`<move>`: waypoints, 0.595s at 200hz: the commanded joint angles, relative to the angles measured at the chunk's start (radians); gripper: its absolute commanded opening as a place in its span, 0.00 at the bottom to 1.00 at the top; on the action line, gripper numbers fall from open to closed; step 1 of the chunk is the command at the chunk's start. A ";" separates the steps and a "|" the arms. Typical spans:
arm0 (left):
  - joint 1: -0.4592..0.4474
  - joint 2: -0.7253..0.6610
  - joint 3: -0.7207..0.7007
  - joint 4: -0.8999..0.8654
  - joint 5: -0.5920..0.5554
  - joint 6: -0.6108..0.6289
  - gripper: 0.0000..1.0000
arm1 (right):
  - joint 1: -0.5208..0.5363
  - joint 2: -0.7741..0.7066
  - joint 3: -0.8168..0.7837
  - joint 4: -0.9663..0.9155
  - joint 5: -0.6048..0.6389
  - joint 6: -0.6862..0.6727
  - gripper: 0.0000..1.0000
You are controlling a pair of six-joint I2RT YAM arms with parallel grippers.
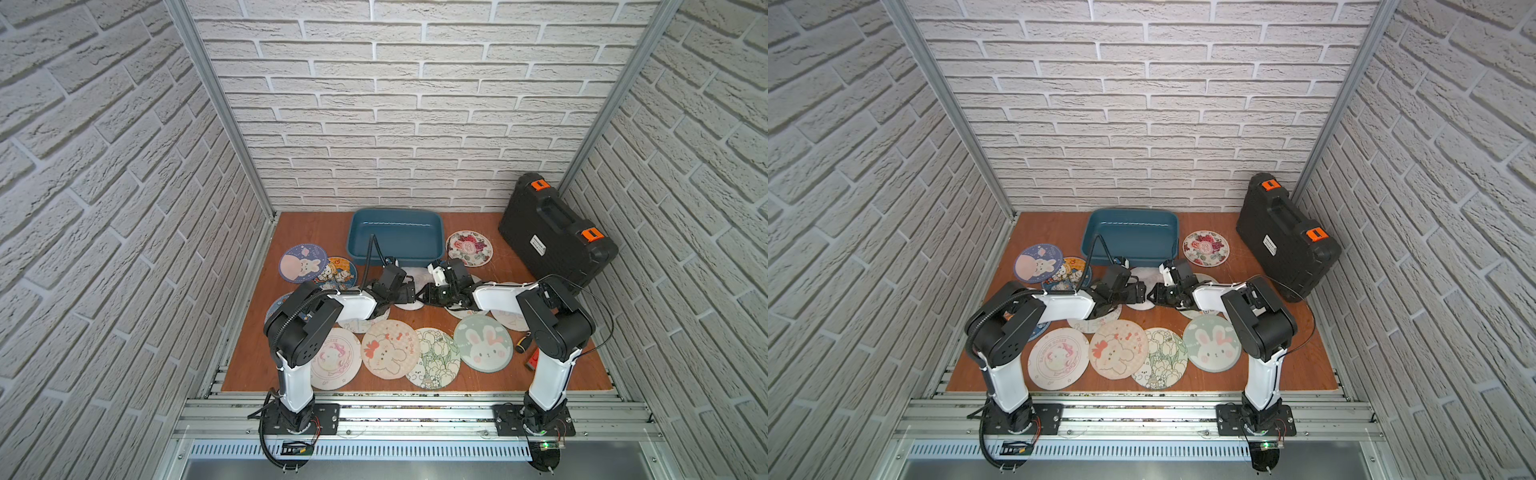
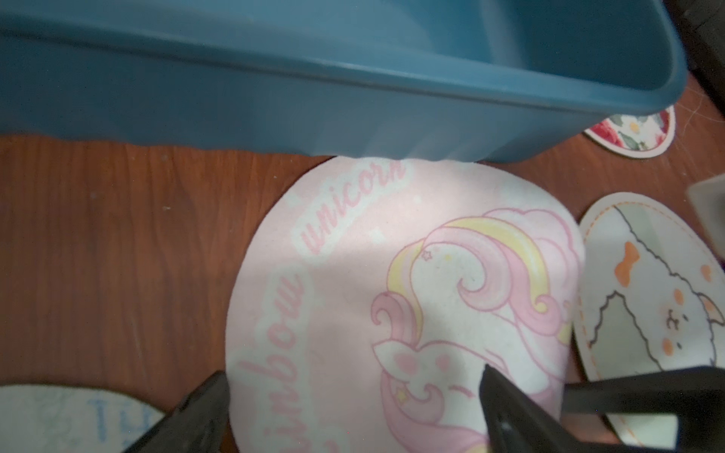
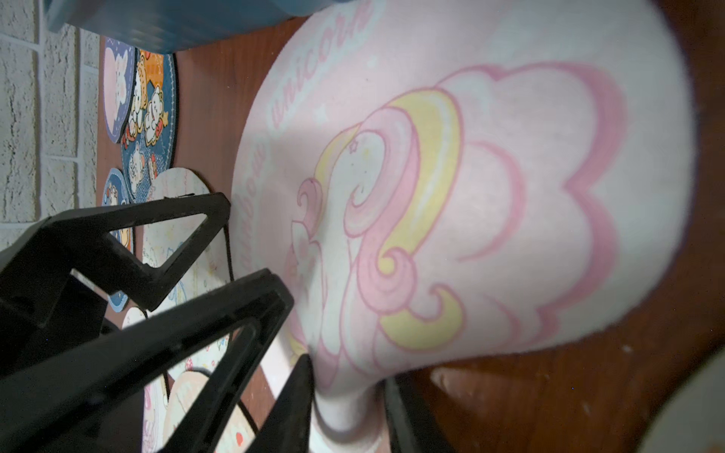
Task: Put the coasters into the storage box
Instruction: Pick up the coaster from the center of the board.
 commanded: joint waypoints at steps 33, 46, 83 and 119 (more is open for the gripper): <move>-0.014 0.037 -0.010 -0.047 0.038 -0.013 0.98 | 0.024 0.029 0.024 -0.024 -0.014 -0.001 0.06; -0.015 0.032 -0.012 -0.048 0.036 -0.010 0.98 | 0.028 0.016 0.022 -0.040 -0.007 -0.014 0.06; -0.015 0.011 -0.021 -0.045 0.031 0.001 0.98 | 0.046 -0.061 0.011 -0.114 0.035 -0.074 0.06; -0.025 -0.035 -0.056 -0.016 0.006 0.014 0.98 | 0.063 -0.187 -0.002 -0.215 0.119 -0.144 0.06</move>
